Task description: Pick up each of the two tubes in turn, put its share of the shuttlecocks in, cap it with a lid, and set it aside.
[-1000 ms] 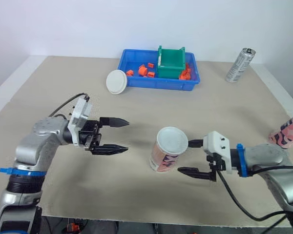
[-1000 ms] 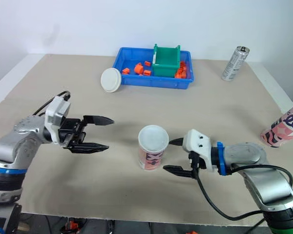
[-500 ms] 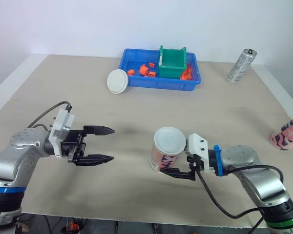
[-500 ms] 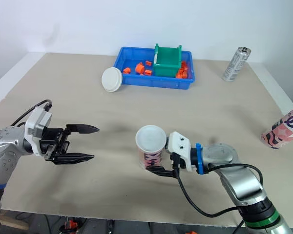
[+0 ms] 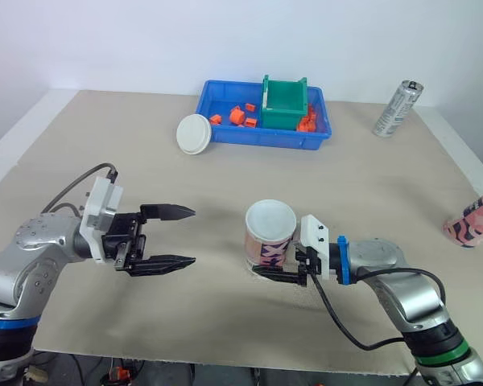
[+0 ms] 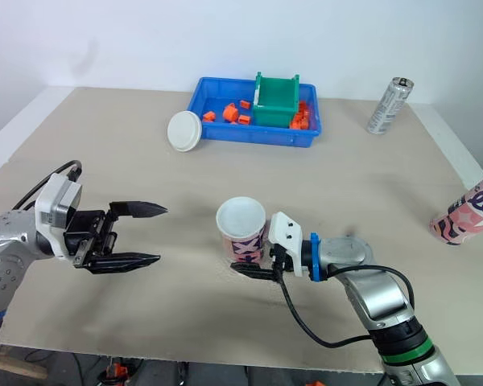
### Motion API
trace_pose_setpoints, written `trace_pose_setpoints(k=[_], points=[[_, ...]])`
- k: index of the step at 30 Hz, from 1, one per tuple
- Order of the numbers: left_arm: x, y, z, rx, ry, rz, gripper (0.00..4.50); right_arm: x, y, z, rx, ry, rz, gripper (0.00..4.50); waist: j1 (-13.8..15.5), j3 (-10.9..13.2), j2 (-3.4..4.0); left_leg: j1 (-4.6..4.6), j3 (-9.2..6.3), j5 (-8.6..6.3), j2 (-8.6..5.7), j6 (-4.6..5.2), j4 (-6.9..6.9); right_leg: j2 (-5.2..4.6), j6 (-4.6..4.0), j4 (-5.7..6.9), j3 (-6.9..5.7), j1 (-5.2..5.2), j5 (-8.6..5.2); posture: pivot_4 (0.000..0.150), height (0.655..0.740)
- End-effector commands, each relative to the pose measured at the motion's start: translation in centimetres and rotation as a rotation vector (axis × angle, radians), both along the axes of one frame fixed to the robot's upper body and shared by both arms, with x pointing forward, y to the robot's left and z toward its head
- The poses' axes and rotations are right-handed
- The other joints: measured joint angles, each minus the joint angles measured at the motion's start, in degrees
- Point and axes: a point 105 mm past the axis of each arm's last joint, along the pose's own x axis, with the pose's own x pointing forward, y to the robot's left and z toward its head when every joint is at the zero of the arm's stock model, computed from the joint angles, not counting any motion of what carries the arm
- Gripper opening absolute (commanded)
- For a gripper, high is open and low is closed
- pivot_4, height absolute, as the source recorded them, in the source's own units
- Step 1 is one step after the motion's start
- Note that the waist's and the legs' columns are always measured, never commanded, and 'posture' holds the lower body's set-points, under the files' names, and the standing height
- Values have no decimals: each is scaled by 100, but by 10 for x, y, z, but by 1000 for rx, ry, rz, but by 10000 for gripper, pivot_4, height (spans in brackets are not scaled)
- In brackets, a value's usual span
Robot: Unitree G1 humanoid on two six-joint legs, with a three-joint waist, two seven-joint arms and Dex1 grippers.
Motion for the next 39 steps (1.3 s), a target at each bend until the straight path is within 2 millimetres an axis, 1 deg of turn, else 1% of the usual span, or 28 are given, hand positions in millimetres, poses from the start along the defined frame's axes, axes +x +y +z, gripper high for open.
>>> trace_pose_setpoints(k=[1,4,6,10,11,13,14,17,19,21,23,26,31,33,36,37,38,39], points=[[0,-6,6,-2,-31,-29,45000,3,-4,16,44,-51,-24,25820,0,0,0,0,0,0,0,0,0,0,0,0,0,0,0,1500,7355],[4,-12,8,-14,-40,-46,45000,4,-7,23,63,-67,-37,25820,2,0,0,-1,0,0,-1,0,1,0,1,0,0,0,0,1500,7355],[12,-24,19,-69,-45,-56,45000,12,-18,39,112,-95,-98,25820,2,0,0,-1,0,0,-2,0,1,0,3,0,0,1,2,1500,7355],[27,-53,42,-167,-50,-86,45000,40,-62,67,220,-168,-331,25820,116,5,-3,-14,-2,5,-3,0,23,-1,18,0,-3,4,14,1500,7355],[29,-59,45,-176,-48,-99,45000,46,-75,72,251,-180,-399,25820,133,5,-3,-16,0,5,-5,0,33,-1,22,0,-2,6,16,1500,7355],[37,-73,46,-170,-57,-106,45000,59,-108,81,327,-225,-581,25820,141,4,-4,-17,2,5,-7,0,37,-2,25,-4,3,8,20,1500,7355],[40,-79,46,-163,-59,-106,45000,65,-124,82,354,-236,-671,25820,142,4,-3,-17,2,5,-7,0,36,-1,24,-4,2,9,20,1500,7355],[49,-93,45,-152,-61,-102,45000,71,-157,71,344,-255,-848,25820,144,4,-2,-17,1,5,-8,1,35,-1,23,-3,4,7,20,1500,7355],[54,-107,47,-157,-54,-122,45000,74,-183,58,311,-258,-992,25820,144,4,-1,-18,2,5,-8,1,32,-1,21,-3,5,6,18,1500,7355],[56,-119,48,-161,-45,-140,45000,74,-200,50,282,-278,-1083,25820,144,4,-1,-19,2,5,-10,1,31,-1,22,-3,5,6,17,1500,7355],[59,-128,49,-160,-42,-150,45000,72,-211,44,275,-278,-1135,25820,137,4,3,-20,2,5,-12,1,31,-1,23,-3,8,5,16,1500,7355],[65,-137,48,-157,-40,-140,45000,69,-222,39,253,-293,-1182,25820,114,1,23,-15,10,4,-13,2,29,-1,24,-2,17,5,16,1500,7355],[72,-148,43,-149,-26,-110,45000,70,-239,36,230,-306,-1251,25820,116,0,28,-10,10,6,-13,5,27,0,26,0,19,6,20,1500,7355],[74,-148,40,-133,-27,-91,45000,70,-242,33,225,-296,-1259,25820,120,0,28,-11,10,7,-16,5,29,-1,28,0,21,7,21,1500,7355],[78,-147,38,-122,-24,-66,45000,70,-242,23,216,-253,-1256,25820,119,-1,29,-11,10,7,-18,5,29,-1,29,0,26,7,21,1500,7355],[78,-146,37,-120,-26,-62,45000,70,-245,19,242,-216,-1272,25820,119,-1,29,-10,10,7,-18,5,28,-1,29,0,26,7,21,1500,7355],[78,-146,37,-119,-26,-62,45000,69,-248,14,250,-195,-1282,32224,121,-1,29,-11,10,7,-18,5,28,-1,29,0,25,7,21,1500,7355],[78,-147,37,-118,-28,-61,45000,68,-251,11,263,-175,-1291,35964,123,-1,29,-11,10,7,-18,5,29,-1,29,0,25,8,21,1500,7355]])
